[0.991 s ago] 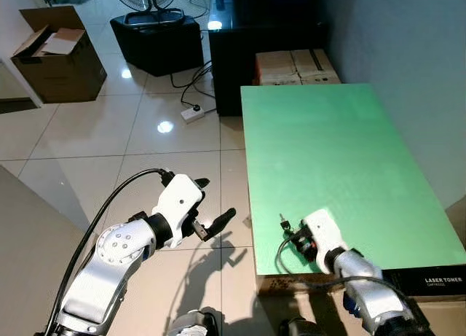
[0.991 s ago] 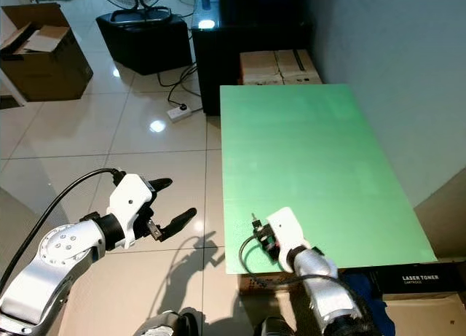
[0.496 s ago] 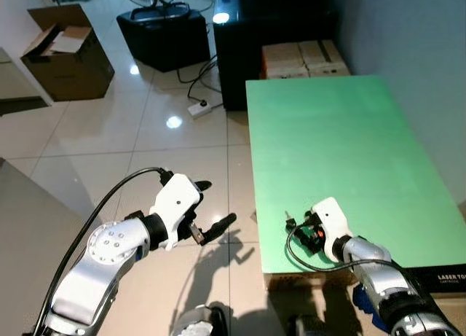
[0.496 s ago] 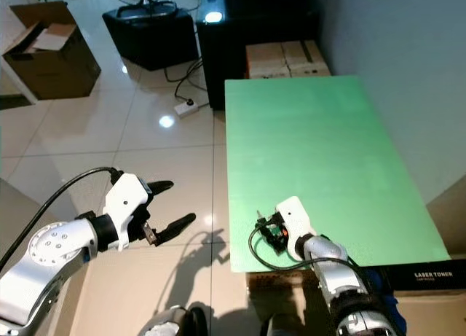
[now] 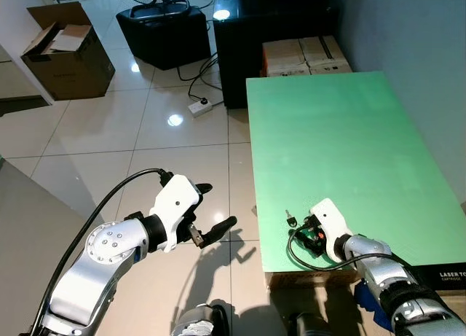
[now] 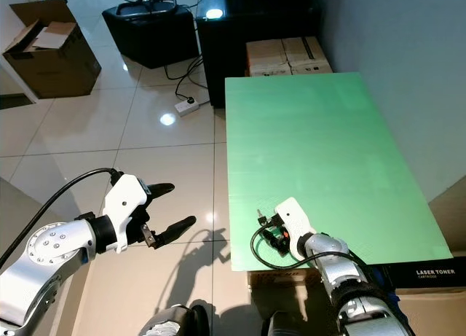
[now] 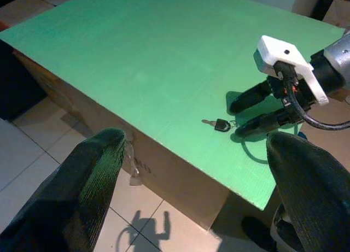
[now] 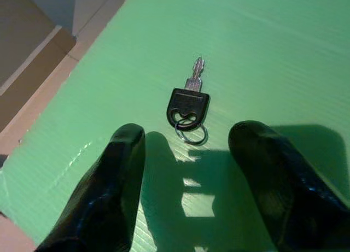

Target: Hang keys on a hook

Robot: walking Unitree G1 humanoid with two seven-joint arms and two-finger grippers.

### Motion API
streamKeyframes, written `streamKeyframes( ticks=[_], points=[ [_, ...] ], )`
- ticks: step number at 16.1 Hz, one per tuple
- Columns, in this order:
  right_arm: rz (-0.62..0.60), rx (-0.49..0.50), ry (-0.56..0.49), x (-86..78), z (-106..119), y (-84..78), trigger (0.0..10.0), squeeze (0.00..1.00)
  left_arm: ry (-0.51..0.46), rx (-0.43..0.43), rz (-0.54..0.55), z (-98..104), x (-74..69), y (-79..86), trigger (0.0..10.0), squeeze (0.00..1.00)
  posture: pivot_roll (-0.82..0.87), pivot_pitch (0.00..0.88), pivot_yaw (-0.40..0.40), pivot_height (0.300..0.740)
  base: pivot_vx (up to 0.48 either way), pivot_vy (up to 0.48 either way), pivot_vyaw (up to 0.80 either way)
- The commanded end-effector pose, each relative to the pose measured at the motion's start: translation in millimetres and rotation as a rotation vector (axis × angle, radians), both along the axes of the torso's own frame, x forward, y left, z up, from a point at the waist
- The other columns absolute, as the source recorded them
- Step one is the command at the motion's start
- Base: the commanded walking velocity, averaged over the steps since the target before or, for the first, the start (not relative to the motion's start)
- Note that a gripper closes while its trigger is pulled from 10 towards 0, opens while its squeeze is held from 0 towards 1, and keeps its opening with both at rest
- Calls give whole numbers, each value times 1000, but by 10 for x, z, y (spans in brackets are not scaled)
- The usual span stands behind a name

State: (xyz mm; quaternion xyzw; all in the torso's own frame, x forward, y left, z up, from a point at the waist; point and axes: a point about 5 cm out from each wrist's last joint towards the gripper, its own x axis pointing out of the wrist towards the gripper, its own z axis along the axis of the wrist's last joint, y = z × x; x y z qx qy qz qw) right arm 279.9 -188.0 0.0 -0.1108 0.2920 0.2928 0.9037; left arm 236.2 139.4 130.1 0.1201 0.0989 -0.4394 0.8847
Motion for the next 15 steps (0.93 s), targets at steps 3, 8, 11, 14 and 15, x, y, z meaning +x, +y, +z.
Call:
streamKeyframes(
  ticks=[3, 8, 11, 14, 15],
  points=[
    [13, -2, 20, 5, -11, 19, 0, 0, 1, 5, 8, 27, -7, 44, 10000, 0, 44, 148, 118, 740, 0, 0, 0],
    [-15, -8, 20, 17, -11, -22, 0, 0, 6, 3, 7, 23, -10, 43, 10000, 0, 43, 142, 117, 740, 0, 0, 0],
    [-17, -14, 22, 16, -20, -15, 0, 0, 4, 3, 7, 29, -14, 45, 10000, 0, 45, 134, 117, 740, 0, 0, 0],
    [-29, -8, 10, 38, -6, -1, 0, 0, 4, 2, 7, 28, -13, 48, 10000, 0, 43, 126, 119, 740, 0, 0, 0],
    [-35, -4, 4, 46, 1, 1, 0, 0, 3, 2, 8, 29, -9, 49, 10000, 0, 45, 126, 120, 740, 0, 0, 0]
  ],
)
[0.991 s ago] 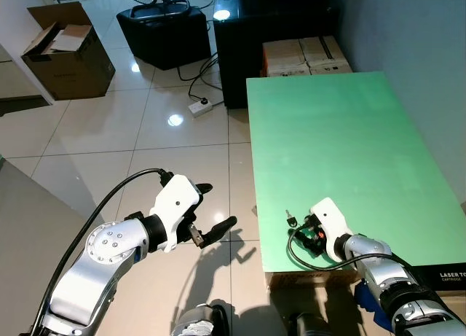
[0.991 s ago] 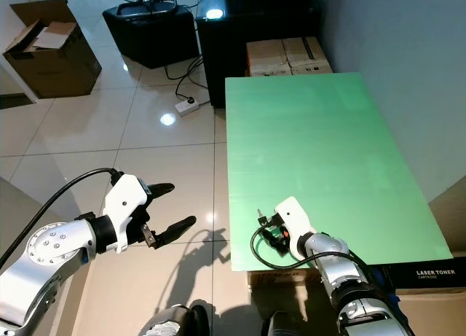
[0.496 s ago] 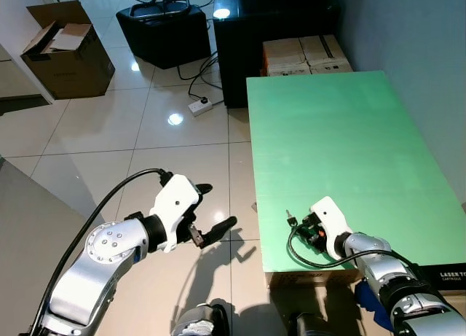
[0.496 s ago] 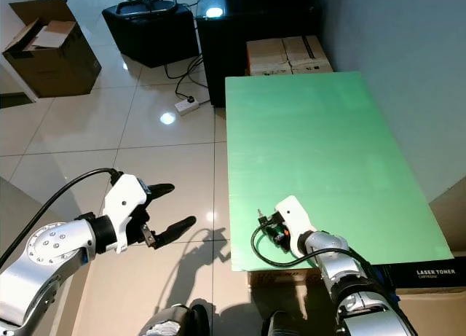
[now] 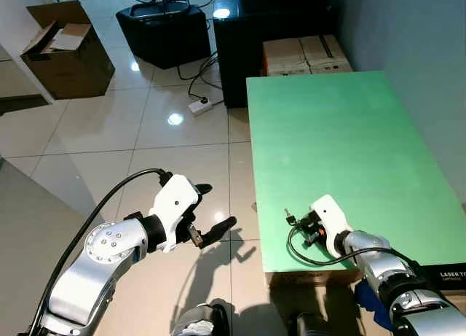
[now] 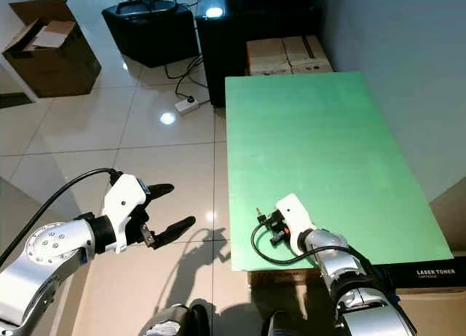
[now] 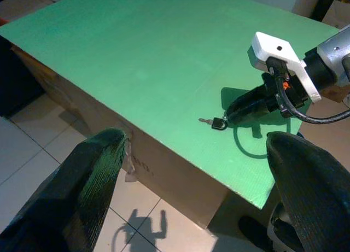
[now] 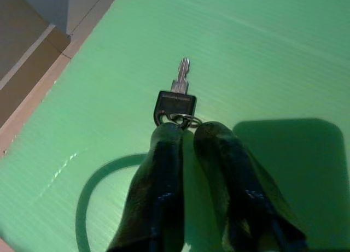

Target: Hang keys on a hook

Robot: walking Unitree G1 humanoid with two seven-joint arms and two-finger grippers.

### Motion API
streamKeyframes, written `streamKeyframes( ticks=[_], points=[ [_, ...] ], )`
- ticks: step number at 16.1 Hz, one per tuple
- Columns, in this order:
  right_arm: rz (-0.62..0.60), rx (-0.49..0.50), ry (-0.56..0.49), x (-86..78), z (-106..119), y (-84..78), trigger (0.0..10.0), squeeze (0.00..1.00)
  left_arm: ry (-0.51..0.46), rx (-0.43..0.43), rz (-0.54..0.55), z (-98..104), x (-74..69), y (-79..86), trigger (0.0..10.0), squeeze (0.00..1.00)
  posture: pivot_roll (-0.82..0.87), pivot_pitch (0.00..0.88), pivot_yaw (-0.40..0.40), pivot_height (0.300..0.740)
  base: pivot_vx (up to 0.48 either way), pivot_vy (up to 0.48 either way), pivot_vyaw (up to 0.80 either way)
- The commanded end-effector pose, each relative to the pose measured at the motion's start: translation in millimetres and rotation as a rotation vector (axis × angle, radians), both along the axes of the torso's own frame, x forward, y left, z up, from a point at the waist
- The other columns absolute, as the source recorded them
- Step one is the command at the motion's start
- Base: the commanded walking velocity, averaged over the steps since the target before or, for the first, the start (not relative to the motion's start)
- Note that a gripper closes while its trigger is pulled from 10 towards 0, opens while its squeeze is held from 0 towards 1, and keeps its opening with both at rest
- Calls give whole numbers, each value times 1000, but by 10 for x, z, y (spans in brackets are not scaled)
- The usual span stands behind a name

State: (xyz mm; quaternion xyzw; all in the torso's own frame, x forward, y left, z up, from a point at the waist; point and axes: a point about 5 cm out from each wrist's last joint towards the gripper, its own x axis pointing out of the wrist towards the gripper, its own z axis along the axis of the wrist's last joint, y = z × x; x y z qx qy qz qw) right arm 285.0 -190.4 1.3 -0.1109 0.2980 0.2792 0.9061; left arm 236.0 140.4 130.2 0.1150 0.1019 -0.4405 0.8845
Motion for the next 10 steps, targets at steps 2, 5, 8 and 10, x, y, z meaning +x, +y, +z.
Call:
streamKeyframes(
  ticks=[2, 5, 8, 10],
  points=[
    [-20, 16, -11, 8, -3, 24, 0, 0, -9, 8, 10, 35, 6, 38, 10000, 0, 51, 124, 118, 740, 0, 0, 0],
    [-62, 100, -55, 61, 62, 45, 0, 0, -24, 16, 20, 54, 40, 44, 10000, 0, 60, 127, 119, 740, 0, 0, 0],
    [-102, 162, -178, 190, 265, -12, 0, 0, -65, 40, 77, 54, 109, 75, 10000, 0, 36, 121, 119, 740, 0, 0, 0],
    [-102, 171, -305, 252, 470, -90, 0, 0, -110, 38, 156, 56, 203, 94, 10000, 0, 12, 116, 112, 740, 0, 0, 0]
  ],
)
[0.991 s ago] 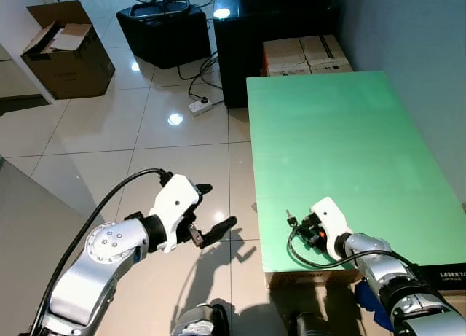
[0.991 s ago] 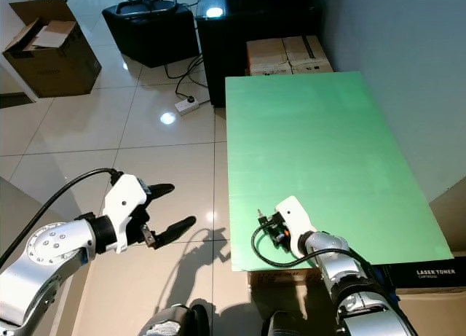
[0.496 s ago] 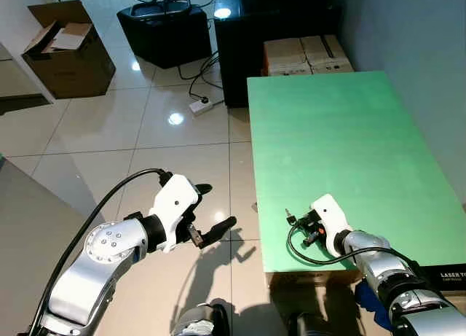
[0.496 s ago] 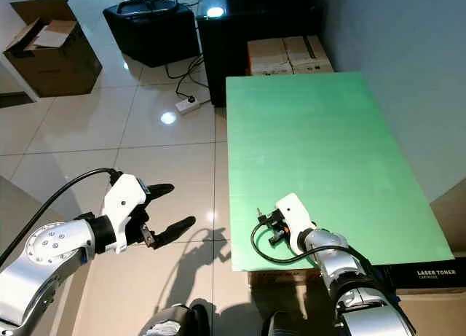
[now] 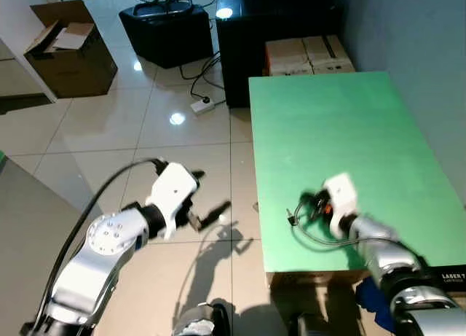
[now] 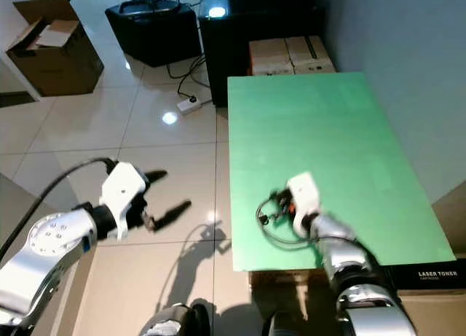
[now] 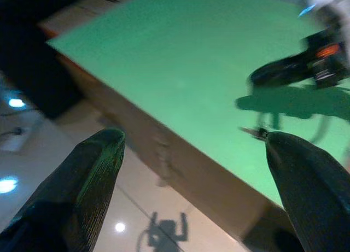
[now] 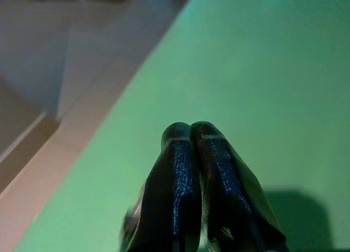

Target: Hang keys on a hook

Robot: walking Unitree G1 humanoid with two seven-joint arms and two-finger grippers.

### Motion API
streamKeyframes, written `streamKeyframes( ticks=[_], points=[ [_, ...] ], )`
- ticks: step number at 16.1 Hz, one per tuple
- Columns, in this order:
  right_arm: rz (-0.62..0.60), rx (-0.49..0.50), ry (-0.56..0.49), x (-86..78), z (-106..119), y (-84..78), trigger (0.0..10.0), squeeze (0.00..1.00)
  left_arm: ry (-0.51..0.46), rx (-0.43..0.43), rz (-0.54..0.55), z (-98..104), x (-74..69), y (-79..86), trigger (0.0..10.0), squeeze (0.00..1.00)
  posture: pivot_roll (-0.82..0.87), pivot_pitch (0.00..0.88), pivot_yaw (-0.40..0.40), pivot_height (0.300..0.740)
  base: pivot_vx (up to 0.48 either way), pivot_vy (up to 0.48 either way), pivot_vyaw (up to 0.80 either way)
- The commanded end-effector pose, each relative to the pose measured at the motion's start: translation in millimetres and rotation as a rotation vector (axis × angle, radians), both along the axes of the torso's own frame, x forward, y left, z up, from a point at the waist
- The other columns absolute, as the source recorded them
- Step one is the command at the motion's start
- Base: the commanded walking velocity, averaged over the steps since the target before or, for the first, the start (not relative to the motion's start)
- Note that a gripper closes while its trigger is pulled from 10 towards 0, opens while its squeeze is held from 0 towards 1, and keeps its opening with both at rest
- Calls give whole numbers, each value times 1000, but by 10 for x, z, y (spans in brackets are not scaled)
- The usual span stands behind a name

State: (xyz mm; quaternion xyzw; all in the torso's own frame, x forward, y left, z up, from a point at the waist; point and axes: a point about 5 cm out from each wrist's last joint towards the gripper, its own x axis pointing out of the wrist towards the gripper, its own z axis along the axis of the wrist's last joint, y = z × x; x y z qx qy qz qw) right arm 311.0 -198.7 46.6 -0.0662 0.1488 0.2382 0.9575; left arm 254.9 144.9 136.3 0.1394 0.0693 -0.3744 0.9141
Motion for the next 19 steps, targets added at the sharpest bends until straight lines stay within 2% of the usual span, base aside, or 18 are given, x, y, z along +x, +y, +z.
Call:
streamKeyframes(
  ticks=[1, 2, 3, 4, 6, 7, 8, 9, 12, 14, 15, 16, 17, 18, 19],
  points=[
    [-34, -8, -104, 16, 157, -73, 0, 0, -36, -1, 62, 16, 65, 46, 10000, 0, -2, 112, 109, 740, 0, 0, 0],
    [-86, -61, -176, 31, 278, -136, 0, 0, -62, -16, 89, 42, 103, 44, 10000, 0, -11, 119, 106, 740, 0, 0, 0],
    [-156, -71, -214, 28, 348, -174, 0, 0, -77, -27, 120, 52, 129, 52, 10000, 0, -11, 119, 106, 740, 0, 0, 0],
    [-201, -74, -229, 22, 372, -196, 0, 0, -81, -34, 136, 53, 143, 56, 10000, 0, -28, 120, 99, 740, 0, 0, 0],
    [-379, -86, -283, -77, 408, -242, 0, 0, -92, -33, 176, 35, 188, 68, 10000, 0, -34, 122, 93, 740, 0, 0, 0],
    [-421, -75, -279, -140, 367, -202, 0, 0, -97, -38, 178, 39, 195, 63, 10000, 0, -33, 123, 92, 740, 0, 0, 0],
    [-422, -113, -267, -209, 299, -130, 0, 0, -100, -37, 181, 32, 195, 67, 10000, 0, -31, 118, 91, 740, 0, 0, 0],
    [-406, -190, -256, -260, 229, -63, 0, 0, -101, -35, 182, 27, 194, 70, 10000, 0, -28, 113, 93, 740, 0, 0, 0],
    [-438, -232, -247, -336, 146, 93, 0, 0, -108, -26, 187, 28, 213, 88, 10000, 0, -26, 110, 103, 740, 0, 0, 0],
    [-407, -209, -221, -366, 82, 196, 0, 0, -110, -13, 189, 24, 223, 88, 10000, 0, -25, 106, 108, 740, 0, 0, 0],
    [-337, -138, -215, -353, 96, 329, 0, 0, -111, -2, 199, 14, 236, 90, 10000, 0, -31, 105, 112, 740, 0, 0, 0],
    [-223, -73, -219, -326, 145, 477, 7373, 0, -111, 2, 204, 6, 248, 85, 10000, 0, -32, 103, 112, 740, 0, 0, 0],
    [-91, -43, -186, -283, 155, 608, 10000, 0, -111, -1, 197, 8, 261, 68, 10000, 0, -32, 99, 110, 740, 0, 0, 0],
    [-66, -35, -168, -276, 145, 628, 10000, 0, -111, -3, 193, 12, 263, 60, 10000, 0, -33, 98, 109, 740, 0, 0, 0],
    [11, -94, -60, -277, -11, 645, 10000, 1000, -99, -7, 168, 7, 257, 34, 10000, 0, -35, 99, 106, 740, 0, 0, 0]
  ],
)
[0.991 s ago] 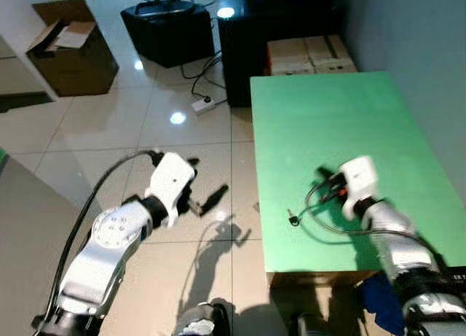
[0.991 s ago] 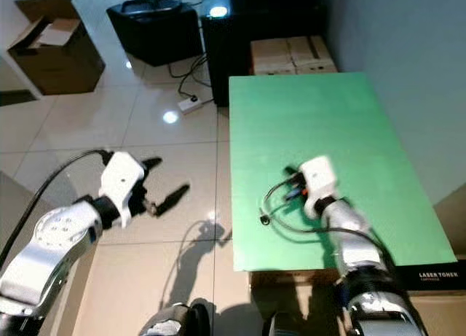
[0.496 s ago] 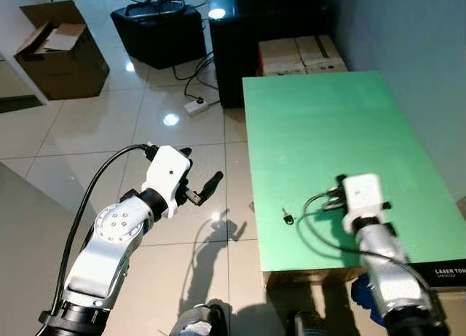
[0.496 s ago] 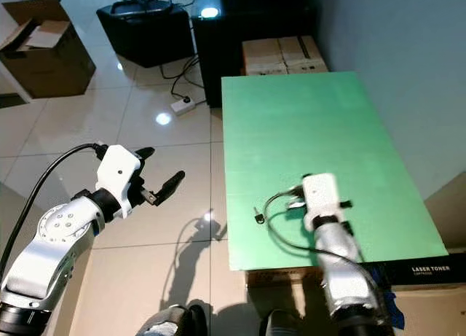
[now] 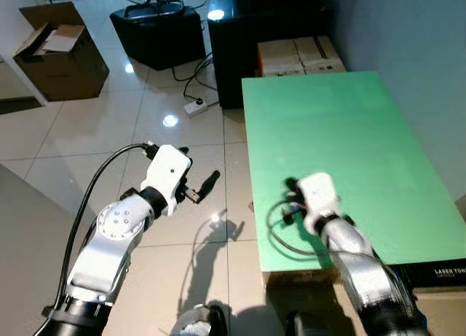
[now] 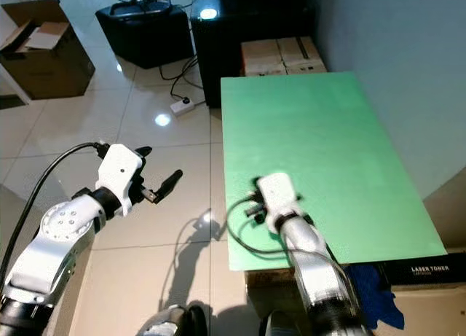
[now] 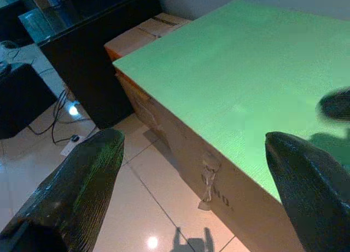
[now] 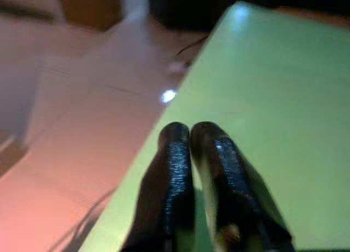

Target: Hang keys on a hook

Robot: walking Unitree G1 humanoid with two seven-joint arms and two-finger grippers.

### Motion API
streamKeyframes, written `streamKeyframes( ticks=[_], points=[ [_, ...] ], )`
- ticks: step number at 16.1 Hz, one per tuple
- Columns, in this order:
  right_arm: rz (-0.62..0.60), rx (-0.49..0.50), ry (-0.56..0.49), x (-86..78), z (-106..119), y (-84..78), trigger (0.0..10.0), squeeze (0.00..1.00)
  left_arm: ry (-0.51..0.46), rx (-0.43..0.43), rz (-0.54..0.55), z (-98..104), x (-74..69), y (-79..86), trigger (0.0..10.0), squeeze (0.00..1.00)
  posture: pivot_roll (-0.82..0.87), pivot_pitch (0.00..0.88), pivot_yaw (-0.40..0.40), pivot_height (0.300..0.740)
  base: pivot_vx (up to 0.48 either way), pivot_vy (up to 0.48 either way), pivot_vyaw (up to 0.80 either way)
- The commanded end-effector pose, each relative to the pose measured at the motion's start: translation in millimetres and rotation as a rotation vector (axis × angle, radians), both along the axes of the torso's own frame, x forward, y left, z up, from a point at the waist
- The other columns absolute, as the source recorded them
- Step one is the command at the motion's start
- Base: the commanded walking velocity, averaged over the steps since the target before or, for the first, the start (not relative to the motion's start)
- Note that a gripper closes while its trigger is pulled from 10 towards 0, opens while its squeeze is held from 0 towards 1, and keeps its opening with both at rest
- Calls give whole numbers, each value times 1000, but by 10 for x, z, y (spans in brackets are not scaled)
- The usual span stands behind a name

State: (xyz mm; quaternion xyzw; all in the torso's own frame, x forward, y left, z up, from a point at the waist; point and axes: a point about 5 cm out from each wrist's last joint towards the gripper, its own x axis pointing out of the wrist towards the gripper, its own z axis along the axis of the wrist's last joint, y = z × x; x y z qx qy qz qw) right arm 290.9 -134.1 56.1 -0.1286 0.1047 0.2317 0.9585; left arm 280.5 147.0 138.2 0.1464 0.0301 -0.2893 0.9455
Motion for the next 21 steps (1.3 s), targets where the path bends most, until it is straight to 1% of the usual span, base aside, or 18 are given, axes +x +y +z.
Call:
streamKeyframes(
  ticks=[1, 2, 3, 4, 6, 7, 9, 10, 11, 14, 15, 16, 17, 18, 19, 20, 21],
  points=[
    [46, -64, 133, -70, -236, -25, 10000, 1000, 24, 14, -52, -31, -40, -41, 10000, 0, -31, 100, 106, 740, 0, 0, 0],
    [22, -48, 168, -11, -263, -63, 10000, 1000, 39, 25, -92, -51, -88, -81, 10000, 0, -25, 105, 106, 740, 0, 0, 0],
    [13, -38, 181, 17, -263, -77, 10000, 1000, 44, 28, -101, -58, -101, -89, 10000, 0, -23, 107, 105, 740, 0, 0, 0],
    [23, -28, 217, 60, -267, -89, 10000, 1000, 49, 29, -97, -63, -106, -86, 10000, 0, -19, 109, 104, 740, 0, 0, 0],
    [59, -100, 265, 114, -282, -131, 10000, 1000, 55, 33, -95, -55, -92, -62, 10000, 0, -20, 111, 104, 740, 0, 0, 0],
    [39, -107, 281, 148, -264, -175, 10000, 1000, 55, 32, -92, -45, -79, -50, 10000, 0, -22, 114, 104, 740, 0, 0, 0],
    [-19, -74, 261, 217, -198, -236, 10000, 1000, 54, 31, -91, -37, -63, -48, 10000, 0, -24, 112, 104, 740, 0, 0, 0],
    [-42, -31, 263, 226, -189, -223, 10000, 1000, 55, 31, -92, -34, -62, -51, 10000, 0, -20, 112, 105, 740, 0, 0, 0],
    [-45, -16, 270, 216, -197, -211, 10000, 1000, 56, 31, -93, -33, -64, -50, 10000, 0, -20, 112, 105, 740, 0, 0, 0],
    [-83, -4, 280, 95, -282, -186, 10000, 1000, 58, 34, -78, -51, -70, -36, 10000, 0, -21, 107, 100, 740, 0, 0, 0],
    [-131, 10, 212, 56, -254, -173, 10000, 1000, 40, 30, -21, -91, -47, -18, 10000, 0, -31, 99, 98, 740, 0, 0, 0],
    [-149, 25, 180, 36, -232, -161, 10000, 1000, 32, 28, 18, -116, -28, -9, 10000, 0, -33, 97, 97, 740, 0, 0, 0],
    [-185, 43, 96, -23, -156, -145, 10000, 0, 0, -13, 119, -155, 26, 5, 10000, 0, -59, 80, 87, 740, 0, 0, 0],
    [-227, 55, 5, -68, -51, -159, 10000, 0, -19, -48, 170, -180, 49, -4, 10000, 0, -79, 72, 73, 740, 0, 0, 0],
    [-260, 71, -19, -88, -7, -175, 10000, 0, -26, -65, 185, -189, 53, -8, 10000, 0, -79, 72, 73, 740, 0, 0, 0],
    [-290, 77, -83, -146, 95, -203, 10000, 0, -44, -89, 219, -197, 58, -24, 10000, 0, -108, 60, 57, 740, 0, 0, 0],
    [-293, 73, -112, -166, 130, -212, 10000, 0, -55, -99, 225, -192, 59, -32, 10000, 0, -108, 60, 57, 740, 0, 0, 0]
  ],
)
